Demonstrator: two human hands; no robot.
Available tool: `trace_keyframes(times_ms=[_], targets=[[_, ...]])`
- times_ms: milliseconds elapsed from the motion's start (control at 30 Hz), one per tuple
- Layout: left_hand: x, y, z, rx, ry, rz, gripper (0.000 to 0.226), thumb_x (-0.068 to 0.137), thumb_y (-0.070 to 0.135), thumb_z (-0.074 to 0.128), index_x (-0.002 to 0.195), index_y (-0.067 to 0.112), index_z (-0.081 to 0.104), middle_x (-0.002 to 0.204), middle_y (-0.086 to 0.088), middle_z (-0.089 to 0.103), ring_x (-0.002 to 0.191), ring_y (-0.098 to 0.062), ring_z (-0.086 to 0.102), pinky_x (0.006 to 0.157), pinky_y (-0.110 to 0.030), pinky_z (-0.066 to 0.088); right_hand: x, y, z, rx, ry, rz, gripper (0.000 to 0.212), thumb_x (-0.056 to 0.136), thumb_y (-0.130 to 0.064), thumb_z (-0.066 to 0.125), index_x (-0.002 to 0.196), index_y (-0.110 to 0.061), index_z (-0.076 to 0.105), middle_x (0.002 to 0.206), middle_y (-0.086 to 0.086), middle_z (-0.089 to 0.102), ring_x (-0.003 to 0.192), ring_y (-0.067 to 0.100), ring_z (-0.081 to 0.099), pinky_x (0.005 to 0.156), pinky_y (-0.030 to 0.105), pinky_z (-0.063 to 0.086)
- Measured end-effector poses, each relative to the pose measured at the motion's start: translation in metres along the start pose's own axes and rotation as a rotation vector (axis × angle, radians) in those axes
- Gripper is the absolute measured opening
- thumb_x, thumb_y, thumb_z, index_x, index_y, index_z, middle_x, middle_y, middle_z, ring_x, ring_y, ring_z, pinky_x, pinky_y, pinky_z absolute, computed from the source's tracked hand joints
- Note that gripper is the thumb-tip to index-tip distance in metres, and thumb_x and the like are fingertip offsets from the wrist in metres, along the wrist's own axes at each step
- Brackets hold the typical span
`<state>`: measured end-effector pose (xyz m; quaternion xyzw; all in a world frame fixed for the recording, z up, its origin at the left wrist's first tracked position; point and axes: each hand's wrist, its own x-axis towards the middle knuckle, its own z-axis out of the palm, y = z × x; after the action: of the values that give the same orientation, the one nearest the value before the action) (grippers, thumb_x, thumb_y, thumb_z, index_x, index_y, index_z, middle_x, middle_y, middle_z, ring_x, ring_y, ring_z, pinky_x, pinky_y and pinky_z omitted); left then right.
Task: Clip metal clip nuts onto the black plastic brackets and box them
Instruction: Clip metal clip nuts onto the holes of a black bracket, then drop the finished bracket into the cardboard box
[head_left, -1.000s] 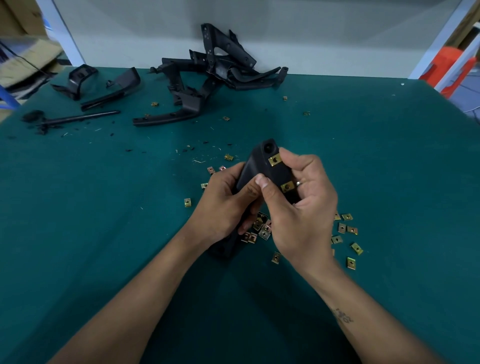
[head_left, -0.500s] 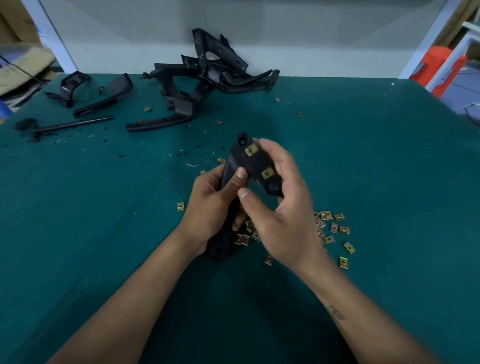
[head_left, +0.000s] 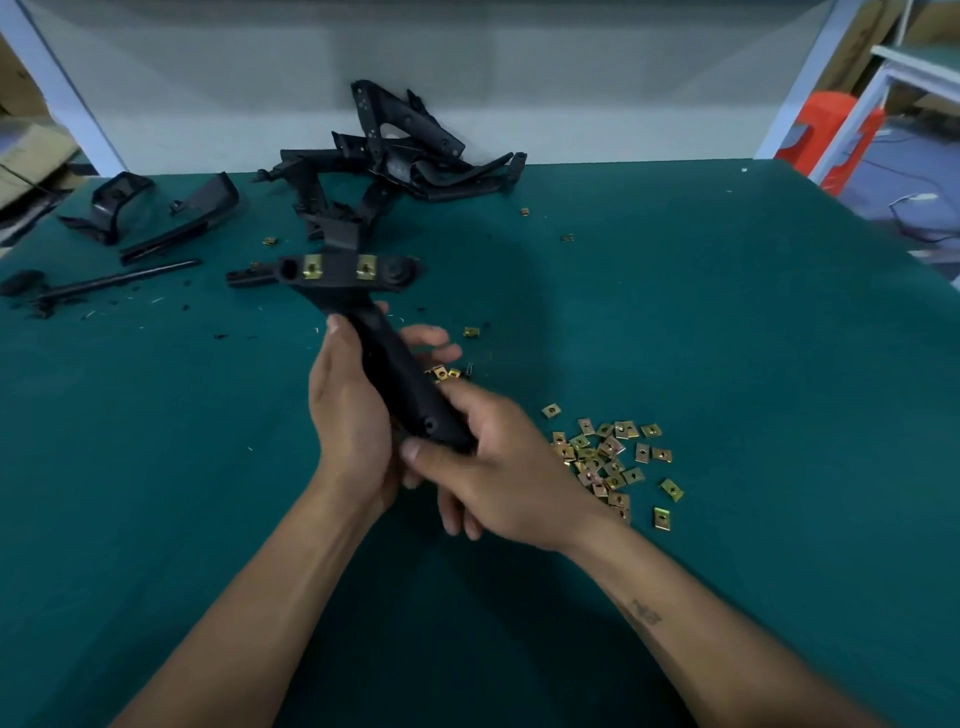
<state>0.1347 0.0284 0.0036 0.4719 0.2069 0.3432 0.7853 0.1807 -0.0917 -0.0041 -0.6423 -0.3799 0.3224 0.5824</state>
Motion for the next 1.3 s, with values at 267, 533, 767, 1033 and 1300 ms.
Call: trace_keyframes(times_ms=[267, 533, 767, 1033, 1300], targets=[[-0.028, -0.006, 0.022, 0.208, -0.315, 0.023, 0.033, 0.109, 0.015, 0.041, 0.135, 0.012, 0.06, 0.124, -0.003, 0.071, 0.103, -0.021, 0.07, 0.084, -0.042, 0.058, 0.007, 0.001, -0.024, 0.151, 0.307, -0.049, 0.032, 0.098, -0.031, 0.057, 0.126, -0.018, 0.049, 0.094, 0.005, 0.068, 0.077, 0.015, 0.065, 0.068, 0.038, 0.055], [-0.072, -0.029, 0.085, 0.111, -0.548, -0.145, 0.03, 0.108, 0.01, 0.039, 0.126, 0.021, 0.061, 0.129, 0.0, 0.07, 0.12, -0.022, 0.066, 0.095, -0.037, 0.057, -0.072, -0.006, -0.052, 0.118, 0.725, -0.078, 0.024, 0.09, -0.024, 0.058, 0.11, -0.016, 0.07, 0.082, -0.01, 0.063, 0.075, 0.005, 0.056, 0.073, 0.03, 0.046], [-0.182, -0.099, 0.205, 0.422, -0.934, -0.141, 0.013, 0.101, 0.005, 0.056, 0.106, 0.015, 0.063, 0.092, 0.002, 0.077, 0.076, -0.008, 0.072, 0.063, -0.029, 0.056, -0.223, 0.016, -0.116, 0.621, 1.293, -0.265, 0.022, 0.091, 0.002, 0.051, 0.094, -0.007, 0.07, 0.08, 0.009, 0.066, 0.071, 0.02, 0.059, 0.06, 0.026, 0.048], [-0.295, -0.162, 0.256, 0.59, -1.3, -0.39, 0.021, 0.082, 0.035, 0.056, 0.101, 0.028, 0.063, 0.091, 0.013, 0.073, 0.09, -0.006, 0.07, 0.083, -0.037, 0.056, -0.347, 0.064, -0.148, 0.832, 1.82, -0.104, 0.012, 0.098, -0.007, 0.05, 0.103, -0.002, 0.06, 0.09, 0.017, 0.054, 0.086, 0.032, 0.053, 0.084, 0.044, 0.04], [-0.292, -0.172, 0.202, 0.764, -1.543, -0.618, 0.054, 0.09, 0.052, 0.055, 0.143, 0.046, 0.048, 0.119, 0.036, 0.053, 0.105, 0.014, 0.052, 0.081, -0.012, 0.038, -0.411, 0.155, -0.149, 0.653, 1.85, 0.474, 0.033, 0.108, -0.025, 0.051, 0.116, 0.005, 0.062, 0.107, 0.021, 0.073, 0.098, 0.034, 0.071, 0.09, 0.049, 0.058]])
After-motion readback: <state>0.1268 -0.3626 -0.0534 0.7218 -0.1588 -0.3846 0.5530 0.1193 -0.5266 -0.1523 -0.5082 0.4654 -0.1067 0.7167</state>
